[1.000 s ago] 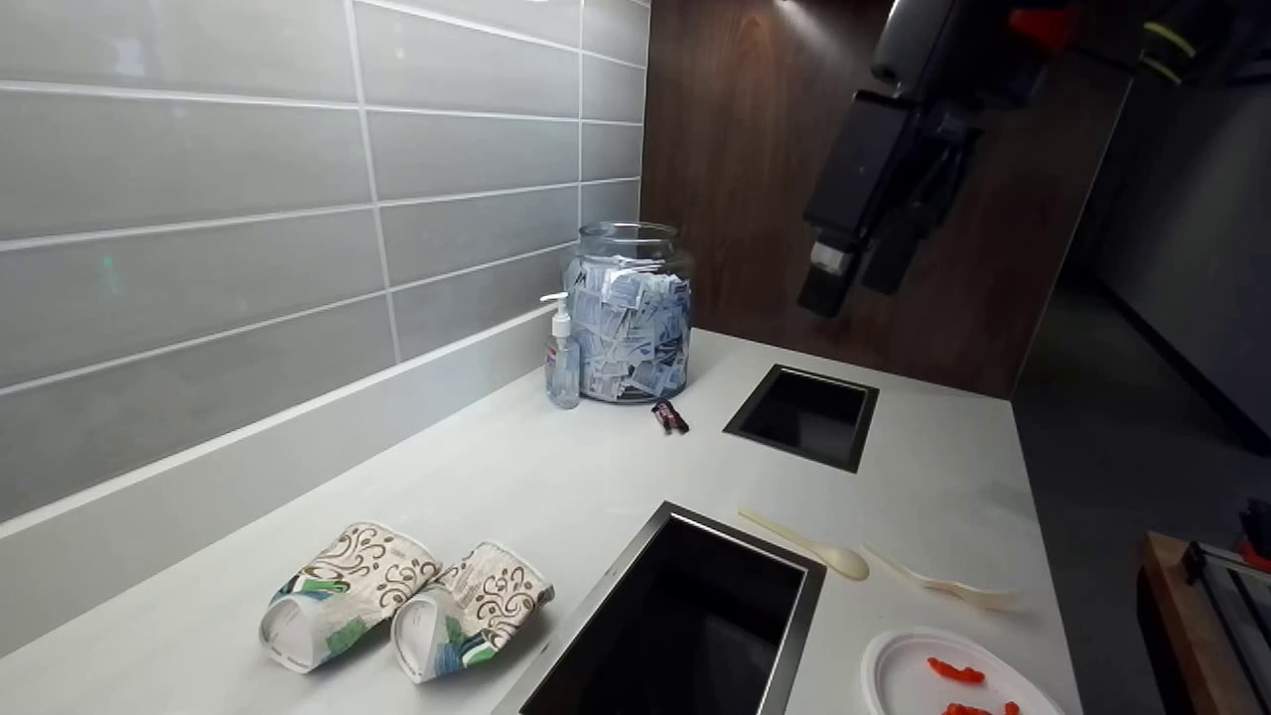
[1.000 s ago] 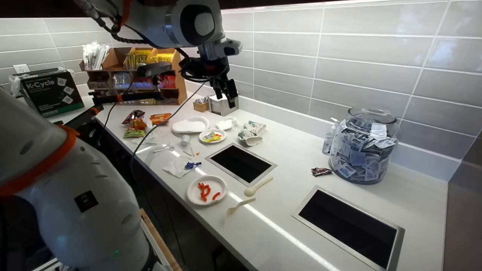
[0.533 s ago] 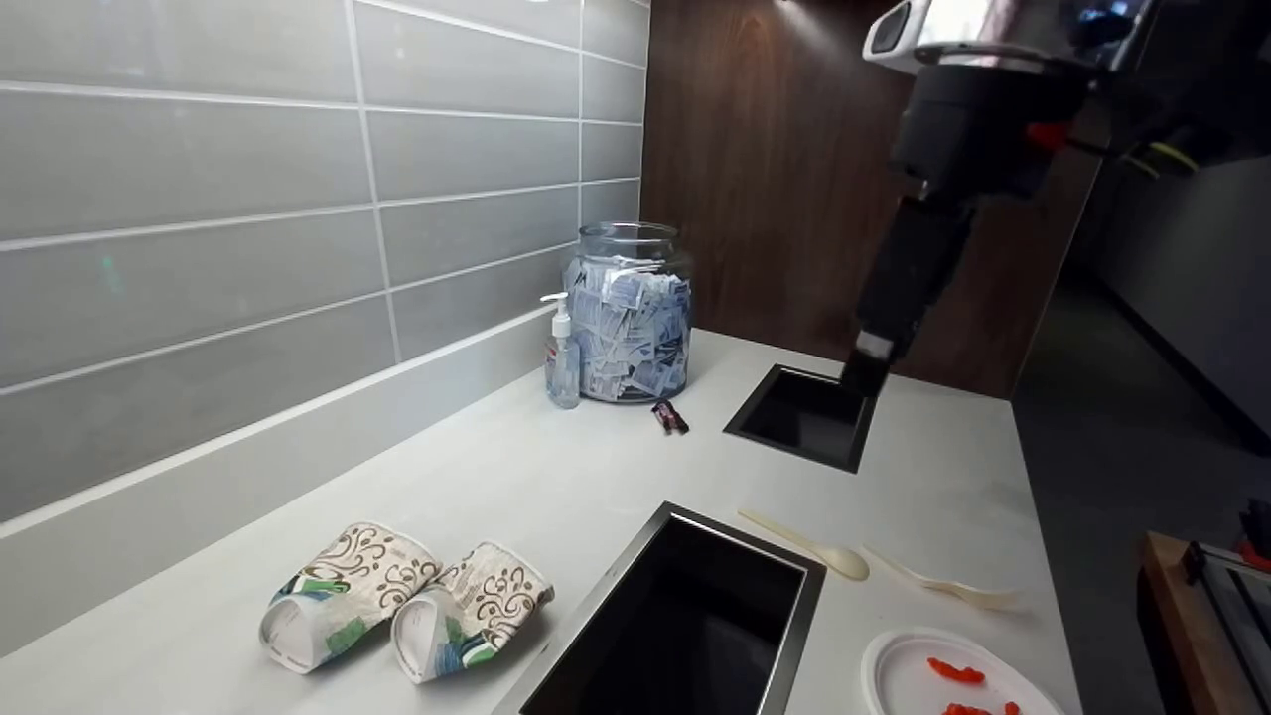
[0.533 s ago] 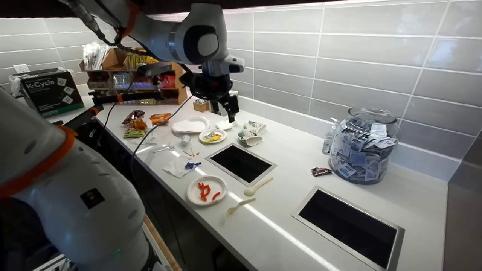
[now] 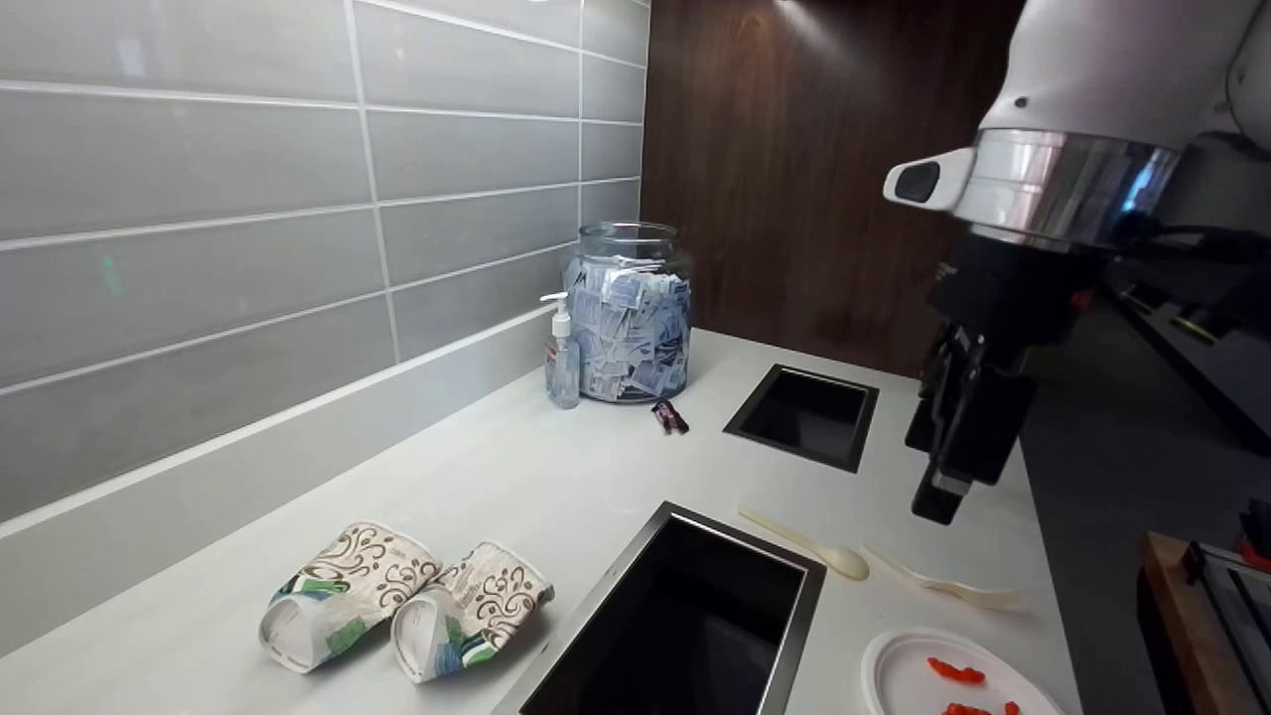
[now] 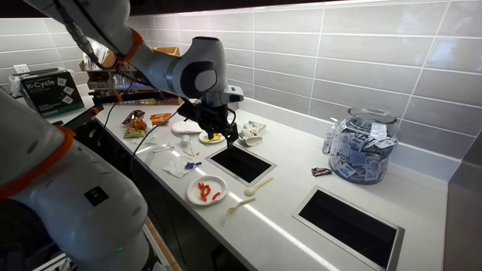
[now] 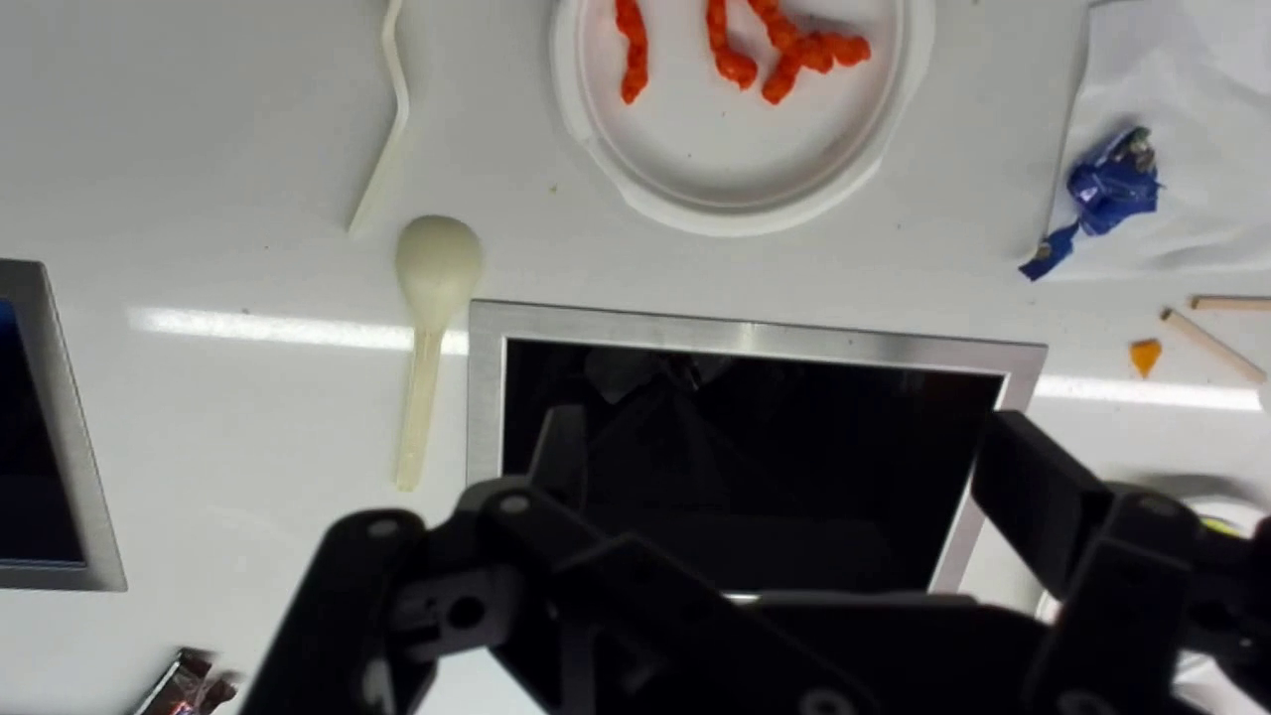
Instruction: Empty the contents on the plate into the bin
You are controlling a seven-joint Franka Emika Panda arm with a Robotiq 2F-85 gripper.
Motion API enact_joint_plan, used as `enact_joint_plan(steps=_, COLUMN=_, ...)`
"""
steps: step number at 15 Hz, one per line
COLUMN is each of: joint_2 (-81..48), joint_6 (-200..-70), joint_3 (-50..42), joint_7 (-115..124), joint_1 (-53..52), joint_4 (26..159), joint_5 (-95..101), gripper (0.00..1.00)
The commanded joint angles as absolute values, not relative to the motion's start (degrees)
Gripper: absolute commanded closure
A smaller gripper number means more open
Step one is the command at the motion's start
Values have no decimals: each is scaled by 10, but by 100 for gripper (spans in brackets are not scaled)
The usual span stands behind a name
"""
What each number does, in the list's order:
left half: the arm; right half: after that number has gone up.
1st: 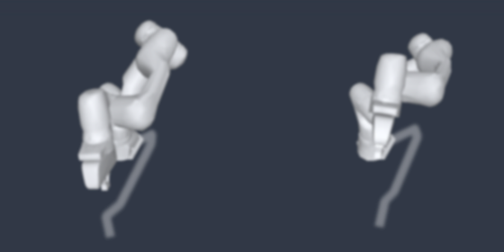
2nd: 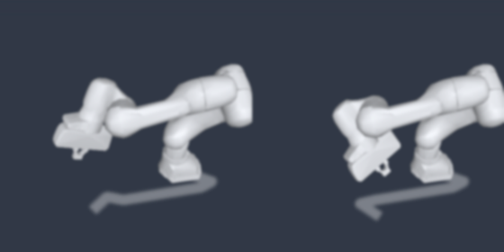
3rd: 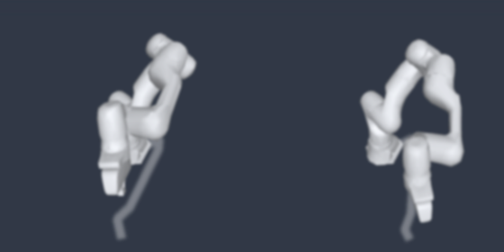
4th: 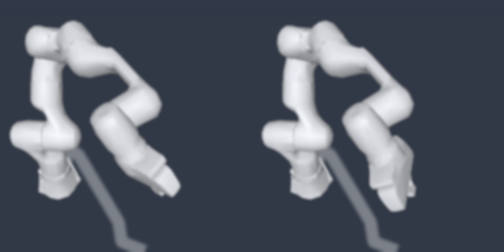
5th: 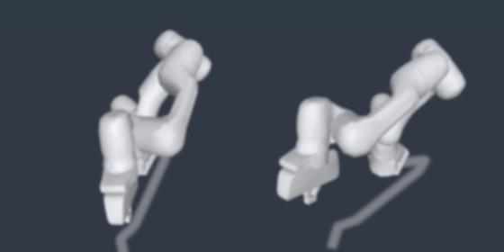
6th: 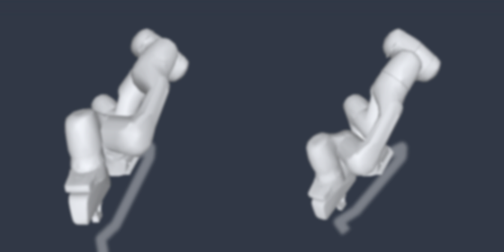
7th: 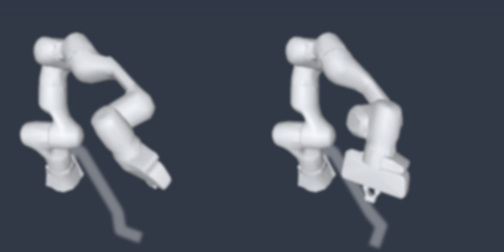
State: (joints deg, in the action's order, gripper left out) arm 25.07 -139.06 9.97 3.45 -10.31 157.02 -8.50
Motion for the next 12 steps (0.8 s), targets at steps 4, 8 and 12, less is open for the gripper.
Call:
enact_joint_plan(steps=4, joint_2=239, joint_6=-1393, joint_3=89, joint_7=21, joint_1=-118, joint_4=1580, joint_5=-83, gripper=0)
enact_joint_plan(steps=8, joint_2=232, joint_6=-1393, joint_3=89, joint_7=19, joint_1=-120, joint_4=1578, joint_5=-84, gripper=0)
enact_joint_plan(steps=12, joint_2=232, joint_6=-1393, joint_3=88, joint_7=19, joint_1=-120, joint_4=1578, joint_5=-84, gripper=0)
